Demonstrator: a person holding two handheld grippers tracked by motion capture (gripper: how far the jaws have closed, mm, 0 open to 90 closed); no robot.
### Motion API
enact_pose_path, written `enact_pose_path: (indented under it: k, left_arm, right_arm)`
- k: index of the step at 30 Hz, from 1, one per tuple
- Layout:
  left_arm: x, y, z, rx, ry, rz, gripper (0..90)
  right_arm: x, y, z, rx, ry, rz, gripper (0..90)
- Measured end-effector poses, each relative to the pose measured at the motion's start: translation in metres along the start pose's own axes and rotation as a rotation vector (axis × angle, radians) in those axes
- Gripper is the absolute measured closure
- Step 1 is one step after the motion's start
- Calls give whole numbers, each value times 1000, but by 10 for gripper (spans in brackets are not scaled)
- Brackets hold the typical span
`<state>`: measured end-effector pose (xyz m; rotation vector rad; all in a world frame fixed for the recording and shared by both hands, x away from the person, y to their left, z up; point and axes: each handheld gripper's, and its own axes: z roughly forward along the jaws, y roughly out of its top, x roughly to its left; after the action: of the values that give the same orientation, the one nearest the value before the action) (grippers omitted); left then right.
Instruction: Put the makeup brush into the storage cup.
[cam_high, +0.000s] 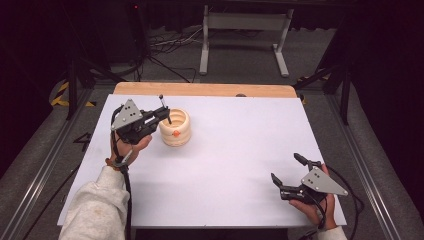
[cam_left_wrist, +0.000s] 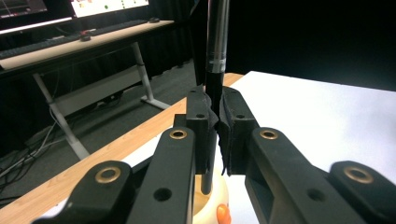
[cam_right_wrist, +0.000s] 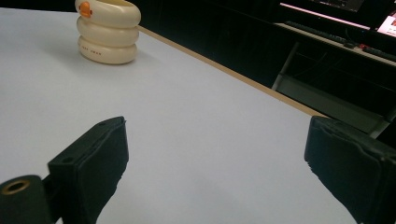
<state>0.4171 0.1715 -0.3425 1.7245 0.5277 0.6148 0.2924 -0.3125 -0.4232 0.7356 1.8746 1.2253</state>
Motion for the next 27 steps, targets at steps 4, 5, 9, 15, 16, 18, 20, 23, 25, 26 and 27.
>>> enact_pose_path:
  k: [4,5,9,15,16,18,20,23,25,26,27]
  left_arm:
    - [5,1,8,16,-1,2,840]
    - [8,3,12,18,-5,-2,840]
    - [10,6,19,20,-9,8,840]
    - [15,7,32,36,4,-3,840]
    - [17,8,35,38,10,-2,840]
    - [18,8,39,46,15,5,840]
    - [19,7,41,52,15,-1,840]
    - [22,7,43,44,17,-16,840]
    - [25,7,46,50,21,-20,839]
    - [25,7,46,50,21,-20,840]
    - [25,6,48,50,23,-21,840]
  right_arm:
    - [-1,0,0,2,2,6,69]
    - [-2,0,0,-4,0,9,68]
    - [-3,1,-1,-10,-6,3,68]
    - [-5,1,-2,-20,-12,13,69]
    - [-6,1,-2,-24,-10,16,69]
    - [-6,1,-2,-23,-14,12,68]
    - [-6,1,-3,-31,-11,14,69]
    - [-5,2,-3,-35,-13,15,69]
    - [-6,2,-3,-33,-14,11,69]
    - [-6,2,-3,-33,-14,11,69]
    - [-5,2,-3,-30,-11,11,70]
